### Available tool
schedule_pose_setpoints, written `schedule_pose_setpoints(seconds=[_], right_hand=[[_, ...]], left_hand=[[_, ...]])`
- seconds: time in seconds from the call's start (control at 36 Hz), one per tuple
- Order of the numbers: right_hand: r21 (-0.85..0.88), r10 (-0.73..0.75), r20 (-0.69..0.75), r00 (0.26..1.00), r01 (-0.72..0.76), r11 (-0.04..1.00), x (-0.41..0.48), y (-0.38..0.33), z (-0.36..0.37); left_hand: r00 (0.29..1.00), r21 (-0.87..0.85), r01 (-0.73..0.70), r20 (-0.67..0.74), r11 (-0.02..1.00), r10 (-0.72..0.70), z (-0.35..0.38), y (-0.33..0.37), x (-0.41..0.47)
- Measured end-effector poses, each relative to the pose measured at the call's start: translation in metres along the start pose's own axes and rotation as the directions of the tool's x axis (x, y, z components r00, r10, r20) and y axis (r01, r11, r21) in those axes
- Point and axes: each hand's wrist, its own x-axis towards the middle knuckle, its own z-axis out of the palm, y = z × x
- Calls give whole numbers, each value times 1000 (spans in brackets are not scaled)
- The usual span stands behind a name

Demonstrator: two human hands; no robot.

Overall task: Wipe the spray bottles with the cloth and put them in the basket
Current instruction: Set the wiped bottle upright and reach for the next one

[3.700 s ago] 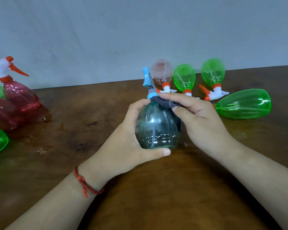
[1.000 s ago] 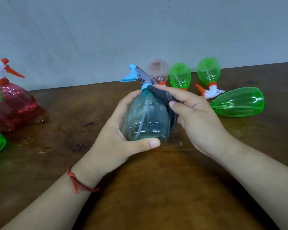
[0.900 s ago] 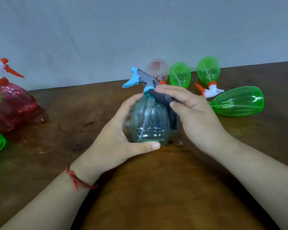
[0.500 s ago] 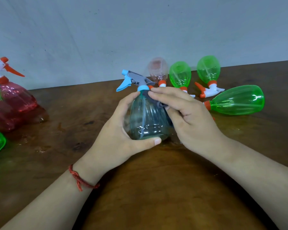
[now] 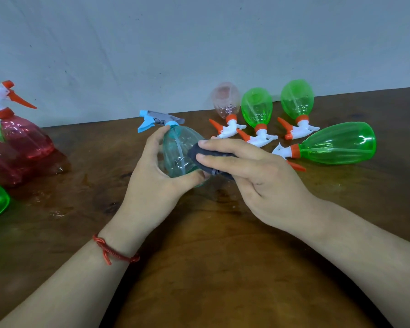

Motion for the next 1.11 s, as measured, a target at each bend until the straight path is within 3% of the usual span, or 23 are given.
schedule_pose_setpoints(seconds=[0.11,0.25,0.5,0.67,0.83,1.11], right_hand=[[42,23,-28,999,-22,999,1,2,-1],[190,176,-111,978,-153,970,5,5,2],[337,335,-110,936,-282,898,10,10,-1],[543,439,-129,889,-307,782,12,12,-6],[432,377,-185,908,-270,861,9,17,-4],[237,225,-182,957,-180,955,5,11,1]], left_hand=[[1000,-41,0,24,999,1,1,5,-2],[995,-60,-50,79,997,55,3,10,-8],[974,-52,-94,200,994,102,9,8,-15],[930,-99,-127,334,987,153,11,15,-22],[914,37,-169,380,985,142,8,6,-15],[944,91,-223,269,971,192,12,4,-15]])
